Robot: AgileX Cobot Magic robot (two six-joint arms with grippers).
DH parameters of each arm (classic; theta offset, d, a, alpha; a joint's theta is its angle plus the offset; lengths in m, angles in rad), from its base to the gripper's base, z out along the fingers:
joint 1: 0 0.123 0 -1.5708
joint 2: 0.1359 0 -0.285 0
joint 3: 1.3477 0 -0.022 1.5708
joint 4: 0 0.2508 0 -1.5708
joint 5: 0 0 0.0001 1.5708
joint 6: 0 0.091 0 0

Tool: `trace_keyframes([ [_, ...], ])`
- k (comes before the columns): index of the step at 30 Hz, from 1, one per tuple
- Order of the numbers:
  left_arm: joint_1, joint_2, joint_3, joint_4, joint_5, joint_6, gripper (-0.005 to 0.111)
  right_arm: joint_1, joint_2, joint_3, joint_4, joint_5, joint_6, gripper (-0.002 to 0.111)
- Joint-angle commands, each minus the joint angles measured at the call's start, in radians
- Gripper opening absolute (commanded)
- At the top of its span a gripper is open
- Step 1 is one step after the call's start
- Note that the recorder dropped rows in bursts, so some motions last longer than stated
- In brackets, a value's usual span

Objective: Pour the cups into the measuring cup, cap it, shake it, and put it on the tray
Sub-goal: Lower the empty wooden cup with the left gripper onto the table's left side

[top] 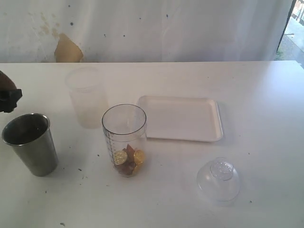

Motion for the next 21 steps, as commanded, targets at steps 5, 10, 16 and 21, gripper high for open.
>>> trace_keyframes([
  [5,-0.083,0.145,-0.169,0.064,-0.035,0.074,0.081,0.001,-0.005,0.003,0.0,-0.002,-0.004,0.0],
  [10,-0.082,0.145,-0.174,0.081,-0.007,0.07,0.081,0.001,-0.005,0.003,0.0,-0.002,-0.004,0.0],
  [16,-0.081,0.139,-0.161,0.094,0.023,0.028,0.081,0.001,-0.005,0.003,0.0,-0.002,-0.004,0.0],
  [21,-0.081,0.095,-0.145,0.133,0.067,0.026,0.081,0.001,-0.005,0.003,0.0,-0.002,-0.004,0.0],
])
